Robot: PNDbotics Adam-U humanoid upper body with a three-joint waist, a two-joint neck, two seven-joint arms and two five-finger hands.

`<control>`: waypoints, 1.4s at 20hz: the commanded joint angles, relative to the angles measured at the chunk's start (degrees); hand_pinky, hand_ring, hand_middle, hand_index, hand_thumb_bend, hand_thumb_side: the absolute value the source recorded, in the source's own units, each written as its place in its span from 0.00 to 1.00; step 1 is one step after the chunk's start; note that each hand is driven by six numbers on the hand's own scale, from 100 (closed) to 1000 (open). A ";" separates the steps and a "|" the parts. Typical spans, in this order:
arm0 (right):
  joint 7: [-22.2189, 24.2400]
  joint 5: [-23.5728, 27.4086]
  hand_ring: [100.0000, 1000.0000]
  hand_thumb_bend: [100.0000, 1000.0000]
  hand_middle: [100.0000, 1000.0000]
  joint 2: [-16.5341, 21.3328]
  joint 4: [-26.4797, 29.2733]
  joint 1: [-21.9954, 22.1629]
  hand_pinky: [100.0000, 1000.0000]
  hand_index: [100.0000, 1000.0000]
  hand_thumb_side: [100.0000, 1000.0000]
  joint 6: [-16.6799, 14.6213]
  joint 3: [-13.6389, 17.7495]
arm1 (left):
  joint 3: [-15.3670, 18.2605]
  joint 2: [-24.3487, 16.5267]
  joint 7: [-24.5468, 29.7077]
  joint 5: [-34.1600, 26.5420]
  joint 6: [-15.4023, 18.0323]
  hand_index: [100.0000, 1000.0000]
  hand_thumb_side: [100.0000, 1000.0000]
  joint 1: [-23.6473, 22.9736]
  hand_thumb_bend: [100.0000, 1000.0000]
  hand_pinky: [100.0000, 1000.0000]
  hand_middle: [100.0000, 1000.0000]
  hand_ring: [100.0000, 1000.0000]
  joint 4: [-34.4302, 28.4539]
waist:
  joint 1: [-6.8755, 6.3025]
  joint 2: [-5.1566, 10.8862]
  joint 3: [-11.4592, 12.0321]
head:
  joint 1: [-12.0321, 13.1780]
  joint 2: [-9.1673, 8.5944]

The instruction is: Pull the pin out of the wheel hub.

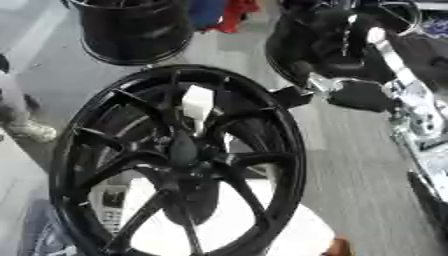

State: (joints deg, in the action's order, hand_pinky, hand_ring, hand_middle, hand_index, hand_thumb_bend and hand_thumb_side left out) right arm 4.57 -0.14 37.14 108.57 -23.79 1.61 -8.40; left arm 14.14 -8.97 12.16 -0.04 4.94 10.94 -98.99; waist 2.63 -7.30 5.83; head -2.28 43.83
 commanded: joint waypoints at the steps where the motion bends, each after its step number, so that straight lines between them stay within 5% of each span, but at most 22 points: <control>1: 5.63 1.78 0.72 0.36 0.78 7.55 3.31 -4.35 0.68 0.88 0.17 1.23 -2.36 | -0.29 -1.17 0.36 -0.05 0.07 0.78 0.61 0.27 0.00 0.56 0.65 0.57 -1.04 | 0.03 0.87 0.12 | -0.18 0.29; 5: 13.04 5.55 0.77 0.37 0.82 12.26 4.18 -11.02 0.70 0.90 0.16 2.84 -6.36 | -0.45 -1.37 0.56 -0.01 0.10 0.78 0.61 0.16 0.00 0.56 0.65 0.57 -1.00 | 0.27 1.01 0.42 | -0.29 0.29; 10: 21.43 8.53 0.81 0.40 0.86 12.75 4.15 -18.16 0.72 0.92 0.16 4.07 -9.64 | -0.58 -1.55 0.72 0.09 0.13 0.78 0.61 0.00 0.00 0.56 0.65 0.57 -0.93 | 0.41 1.16 0.43 | -0.15 0.29; 20: 33.23 6.81 0.82 0.39 0.86 3.87 -3.78 -29.64 0.72 0.93 0.15 5.56 -17.19 | -0.79 -1.85 0.98 0.05 0.28 0.78 0.61 -0.23 0.00 0.56 0.65 0.57 -0.90 | 0.33 1.55 0.82 | -0.76 0.29; 28: 37.37 2.68 0.82 0.38 0.86 -1.72 -11.46 -32.76 0.72 0.93 0.14 4.10 -20.15 | -1.05 -1.70 1.25 -0.04 0.30 0.78 0.61 -0.12 0.00 0.56 0.65 0.57 -0.88 | 0.05 1.55 1.23 | -1.33 0.29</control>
State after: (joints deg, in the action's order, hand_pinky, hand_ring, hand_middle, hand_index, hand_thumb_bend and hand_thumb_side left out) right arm 41.49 3.11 35.20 97.71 -55.27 6.02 -28.84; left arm 13.20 -9.55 13.24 -0.04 5.18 10.38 -98.98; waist 3.04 -6.49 7.13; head -3.36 43.84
